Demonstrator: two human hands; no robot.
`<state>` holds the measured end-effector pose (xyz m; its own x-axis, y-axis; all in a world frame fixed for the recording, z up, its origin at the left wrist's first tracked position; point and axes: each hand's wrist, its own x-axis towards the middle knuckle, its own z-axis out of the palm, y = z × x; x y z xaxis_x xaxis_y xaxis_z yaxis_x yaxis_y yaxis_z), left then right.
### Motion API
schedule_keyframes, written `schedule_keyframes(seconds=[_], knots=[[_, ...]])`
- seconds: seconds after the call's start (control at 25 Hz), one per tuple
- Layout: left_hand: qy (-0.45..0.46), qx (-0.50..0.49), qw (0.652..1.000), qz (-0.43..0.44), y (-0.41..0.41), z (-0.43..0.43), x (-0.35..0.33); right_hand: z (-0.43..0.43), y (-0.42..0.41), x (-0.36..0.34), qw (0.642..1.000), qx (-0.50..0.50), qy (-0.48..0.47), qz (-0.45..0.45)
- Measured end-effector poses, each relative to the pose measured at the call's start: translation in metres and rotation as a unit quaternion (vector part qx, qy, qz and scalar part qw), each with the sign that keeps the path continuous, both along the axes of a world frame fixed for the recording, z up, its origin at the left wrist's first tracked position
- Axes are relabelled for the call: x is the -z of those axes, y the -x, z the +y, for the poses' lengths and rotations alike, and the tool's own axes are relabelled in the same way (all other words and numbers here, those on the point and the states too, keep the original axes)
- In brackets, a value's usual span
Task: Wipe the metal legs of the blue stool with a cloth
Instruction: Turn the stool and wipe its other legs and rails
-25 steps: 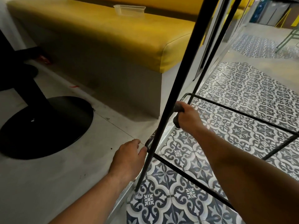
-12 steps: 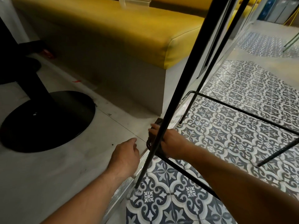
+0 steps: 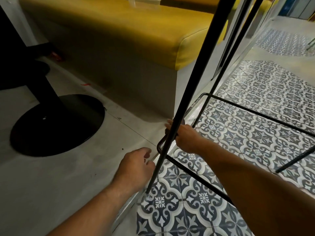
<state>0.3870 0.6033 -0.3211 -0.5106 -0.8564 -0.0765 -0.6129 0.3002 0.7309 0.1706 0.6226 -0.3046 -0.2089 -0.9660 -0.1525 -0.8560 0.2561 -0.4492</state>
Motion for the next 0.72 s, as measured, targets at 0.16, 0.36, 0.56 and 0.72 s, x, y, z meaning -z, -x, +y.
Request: schedule_keyframes(seconds=[0.16, 0.36, 0.56, 0.72], knots=[[0.037, -0.047, 0.998, -0.026, -0.002, 0.005, -0.011, 0.022, -0.028, 0.007, 0.984, -0.056, -0.023, -0.168], [0.118, 0.034, 0.992, 0.008, 0.001, 0.03, -0.039, 0.034, -0.04, 0.001, 0.952, -0.005, 0.0, -0.306], [0.165, 0.049, 0.983, 0.063, 0.021, 0.023, -0.061, 0.061, -0.042, -0.005, 0.97, 0.021, 0.074, -0.23], [0.149, 0.044, 0.986, 0.057, 0.031, 0.019, -0.062, 0.087, -0.044, -0.012, 0.985, 0.005, 0.036, -0.171]])
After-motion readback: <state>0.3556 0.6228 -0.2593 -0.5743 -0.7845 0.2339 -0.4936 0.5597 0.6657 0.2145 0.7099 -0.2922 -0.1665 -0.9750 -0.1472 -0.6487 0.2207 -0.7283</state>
